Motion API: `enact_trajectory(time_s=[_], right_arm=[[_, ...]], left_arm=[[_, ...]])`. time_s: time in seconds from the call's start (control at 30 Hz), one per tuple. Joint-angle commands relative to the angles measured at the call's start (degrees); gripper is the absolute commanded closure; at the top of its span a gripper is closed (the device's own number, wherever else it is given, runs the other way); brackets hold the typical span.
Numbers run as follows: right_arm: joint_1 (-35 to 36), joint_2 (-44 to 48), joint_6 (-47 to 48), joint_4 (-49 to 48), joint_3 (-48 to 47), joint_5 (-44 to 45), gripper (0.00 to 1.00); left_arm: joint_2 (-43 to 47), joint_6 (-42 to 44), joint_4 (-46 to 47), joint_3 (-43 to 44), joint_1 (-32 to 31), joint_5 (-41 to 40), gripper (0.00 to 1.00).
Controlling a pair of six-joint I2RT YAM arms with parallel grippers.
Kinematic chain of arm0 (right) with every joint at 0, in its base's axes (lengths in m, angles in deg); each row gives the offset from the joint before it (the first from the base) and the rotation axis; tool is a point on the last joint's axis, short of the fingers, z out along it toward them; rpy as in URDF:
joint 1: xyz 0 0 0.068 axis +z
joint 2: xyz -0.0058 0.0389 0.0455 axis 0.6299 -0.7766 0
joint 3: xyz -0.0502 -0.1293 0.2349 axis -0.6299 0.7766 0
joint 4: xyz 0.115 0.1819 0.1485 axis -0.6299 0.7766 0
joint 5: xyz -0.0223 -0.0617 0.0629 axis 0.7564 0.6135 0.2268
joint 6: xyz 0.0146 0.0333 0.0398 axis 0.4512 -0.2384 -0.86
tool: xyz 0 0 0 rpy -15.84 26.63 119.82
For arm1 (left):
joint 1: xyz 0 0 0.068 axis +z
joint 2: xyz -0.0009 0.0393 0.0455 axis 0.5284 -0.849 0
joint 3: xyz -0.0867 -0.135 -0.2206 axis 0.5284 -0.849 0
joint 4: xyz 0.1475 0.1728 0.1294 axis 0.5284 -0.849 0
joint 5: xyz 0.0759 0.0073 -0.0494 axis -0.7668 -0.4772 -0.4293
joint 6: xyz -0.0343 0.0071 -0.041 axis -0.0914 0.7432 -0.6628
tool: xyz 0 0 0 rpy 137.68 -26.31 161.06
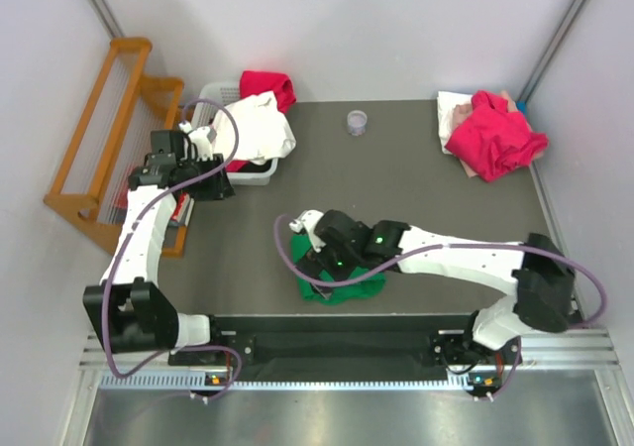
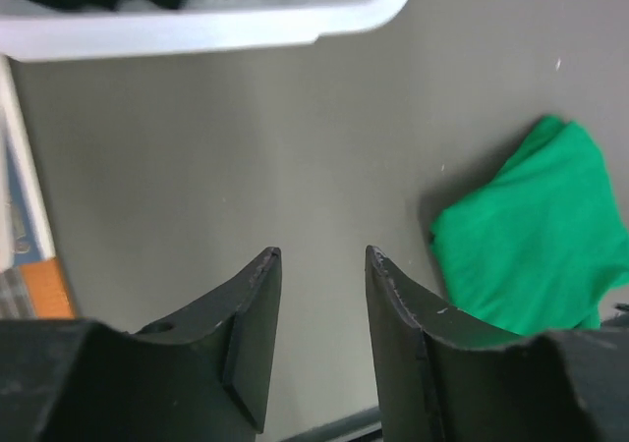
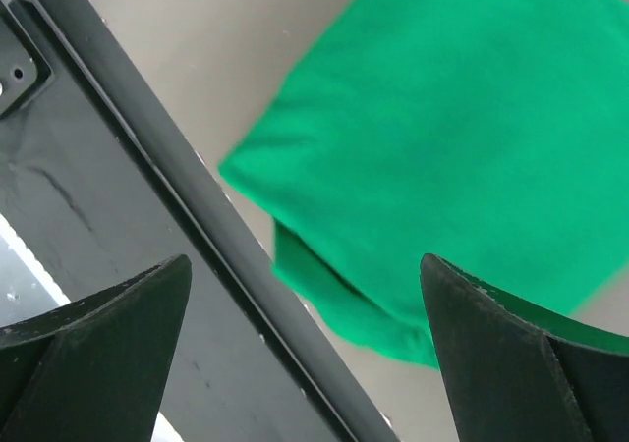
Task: Fold and stack the t-shirts
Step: Flatten the tshirt out
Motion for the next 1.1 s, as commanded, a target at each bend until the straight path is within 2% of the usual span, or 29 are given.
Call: enact_trajectory(time_s=[0.0, 0.33, 0.6, 0.77, 0.83, 0.93, 1.03, 1.07], right_arm=[[3.44, -6.60, 0.10, -1.34, -6.86, 0.86, 0.02], [4.42, -14.78, -0.69, -4.06, -10.30, -1.69, 0.09], [4.42, -17.68, -1.57, -6.43, -6.00, -2.22, 0.11], [4.42, -19.52, -2.27, -8.10, -2.31, -1.95, 0.30], [4.33, -19.88, -2.45, -8.37, -1.86, -1.34, 0.33], [4.15, -19.88, -2.88, -8.63, -1.07, 0.24, 0.42], [3.36, -19.79, -3.06, -9.33, -0.19, 0.33, 0.53], [3.19, -19.79, -3.32, -9.60, 0.51, 0.33, 0.62]], left_arm=[[-2.43, 3.08, -3.78, 2.56, 0.14, 5.51, 0.57], [-0.23, 4.93, -6.15, 6.86, -0.03, 10.27, 0.55], [-0.06, 4.67, -6.95, 9.49, -0.03, 9.57, 0.54], [-0.41, 3.88, -6.95, 13.27, -0.03, 10.10, 0.54], [-0.50, 3.44, -6.77, 14.86, -0.03, 10.19, 0.53], [-0.85, 3.35, -6.95, 16.00, -0.03, 10.10, 0.53], [-1.02, 3.17, -7.30, 16.44, -0.03, 10.19, 0.53], [-1.02, 3.08, -7.30, 16.36, -0.03, 10.28, 0.53]])
